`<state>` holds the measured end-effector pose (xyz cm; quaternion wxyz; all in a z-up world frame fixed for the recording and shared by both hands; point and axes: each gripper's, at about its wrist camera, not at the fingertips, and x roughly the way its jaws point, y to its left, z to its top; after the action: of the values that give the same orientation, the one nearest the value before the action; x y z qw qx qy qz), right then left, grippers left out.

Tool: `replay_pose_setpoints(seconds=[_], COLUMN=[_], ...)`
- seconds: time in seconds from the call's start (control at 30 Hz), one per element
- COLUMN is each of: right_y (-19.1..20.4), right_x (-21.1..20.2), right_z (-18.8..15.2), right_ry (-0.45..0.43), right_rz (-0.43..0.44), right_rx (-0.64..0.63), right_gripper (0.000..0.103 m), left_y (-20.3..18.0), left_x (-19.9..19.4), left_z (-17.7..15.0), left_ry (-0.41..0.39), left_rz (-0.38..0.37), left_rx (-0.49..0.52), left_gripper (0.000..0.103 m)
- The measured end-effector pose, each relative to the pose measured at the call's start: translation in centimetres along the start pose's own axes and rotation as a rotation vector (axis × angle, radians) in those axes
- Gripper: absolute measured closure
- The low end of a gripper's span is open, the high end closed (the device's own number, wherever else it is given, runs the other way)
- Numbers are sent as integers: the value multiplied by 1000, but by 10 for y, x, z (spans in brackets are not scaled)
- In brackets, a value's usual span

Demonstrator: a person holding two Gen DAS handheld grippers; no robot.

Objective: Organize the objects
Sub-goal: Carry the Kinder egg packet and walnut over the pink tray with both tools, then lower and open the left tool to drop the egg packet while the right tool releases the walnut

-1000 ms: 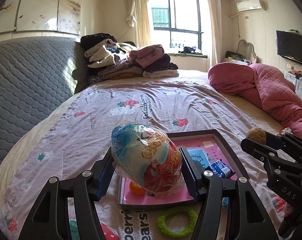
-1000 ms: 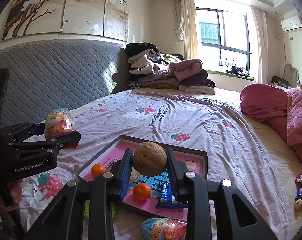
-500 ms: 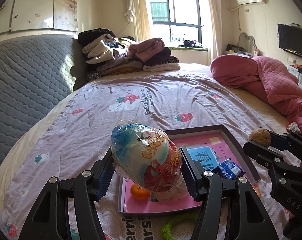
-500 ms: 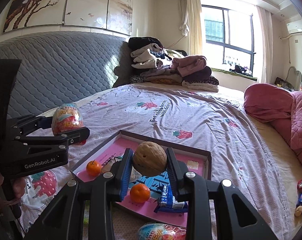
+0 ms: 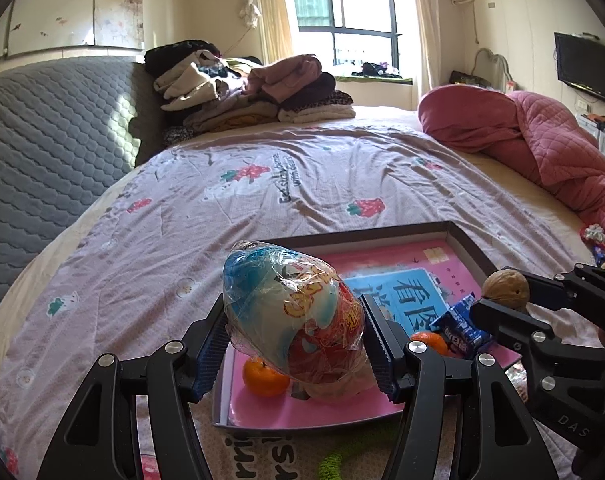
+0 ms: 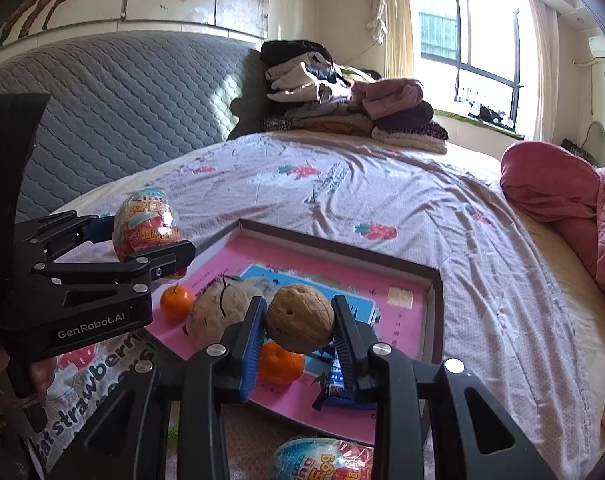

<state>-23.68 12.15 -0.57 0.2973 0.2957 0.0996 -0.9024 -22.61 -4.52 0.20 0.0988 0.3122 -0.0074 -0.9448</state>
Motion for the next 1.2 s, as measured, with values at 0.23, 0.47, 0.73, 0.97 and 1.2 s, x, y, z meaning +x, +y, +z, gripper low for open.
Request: replay_pose_setpoints(seconds=[0.23, 0.47, 0.73, 0.97, 1.2], right_y=[-6, -7, -7, -4, -1], right_x=[24, 36, 40, 38, 38], right_z=[-17, -28, -31, -31, -33], right_ry=[101, 164, 185, 191, 200], right_rz=[5, 4, 4, 0, -6], right_rx=[22, 23, 20, 4, -13], right_gripper=[70, 69, 69, 69, 69], left_y=[-7, -13, -17, -19, -21], left_x=[18, 33, 43, 47, 48], left_z=[-14, -23, -28, -30, -32], left_ry=[43, 84, 109, 123, 130], left_rz=[-14, -32, -37, -43, -51], left_rx=[21, 40, 42, 51, 54], left_gripper=[39, 39, 39, 39, 39])
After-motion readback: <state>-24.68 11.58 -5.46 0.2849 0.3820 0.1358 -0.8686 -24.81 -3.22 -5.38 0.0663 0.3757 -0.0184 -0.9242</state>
